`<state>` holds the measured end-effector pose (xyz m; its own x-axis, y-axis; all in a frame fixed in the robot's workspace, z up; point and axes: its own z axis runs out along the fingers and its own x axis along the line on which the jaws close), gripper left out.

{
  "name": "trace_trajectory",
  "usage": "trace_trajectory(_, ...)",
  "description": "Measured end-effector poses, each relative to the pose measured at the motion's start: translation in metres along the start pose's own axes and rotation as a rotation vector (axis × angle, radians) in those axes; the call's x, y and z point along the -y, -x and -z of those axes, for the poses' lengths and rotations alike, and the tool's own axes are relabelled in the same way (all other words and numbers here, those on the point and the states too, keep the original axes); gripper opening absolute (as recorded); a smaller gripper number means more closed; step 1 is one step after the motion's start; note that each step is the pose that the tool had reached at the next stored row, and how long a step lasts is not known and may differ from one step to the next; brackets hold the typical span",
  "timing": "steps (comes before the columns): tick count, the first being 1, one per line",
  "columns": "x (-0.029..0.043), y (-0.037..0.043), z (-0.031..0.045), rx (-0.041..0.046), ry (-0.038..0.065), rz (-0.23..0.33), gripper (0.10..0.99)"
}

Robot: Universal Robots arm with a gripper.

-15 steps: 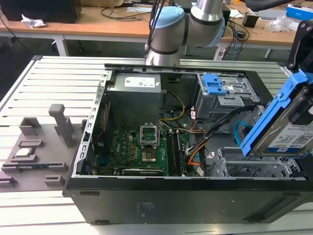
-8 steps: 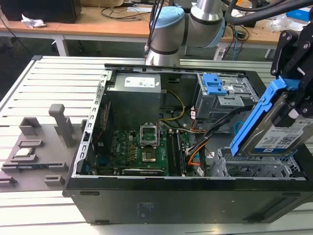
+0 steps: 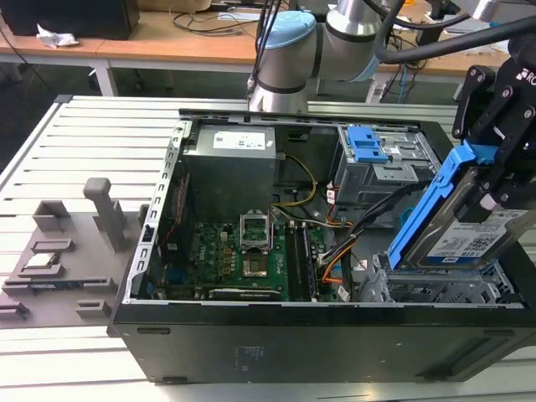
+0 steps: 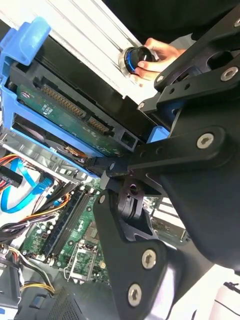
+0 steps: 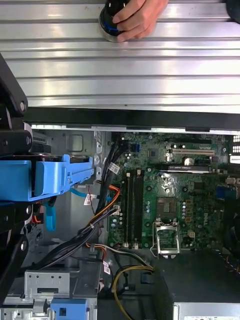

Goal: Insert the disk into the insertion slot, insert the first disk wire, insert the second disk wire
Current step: 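Insert the disk into the insertion slot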

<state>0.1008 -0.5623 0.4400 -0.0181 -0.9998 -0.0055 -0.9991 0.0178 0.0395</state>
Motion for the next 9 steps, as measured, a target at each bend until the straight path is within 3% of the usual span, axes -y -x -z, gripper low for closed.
trace_trajectory(9, 0.0003, 0.0079, -0.0096, 0.0001, 0.000, 0.000, 0.361)
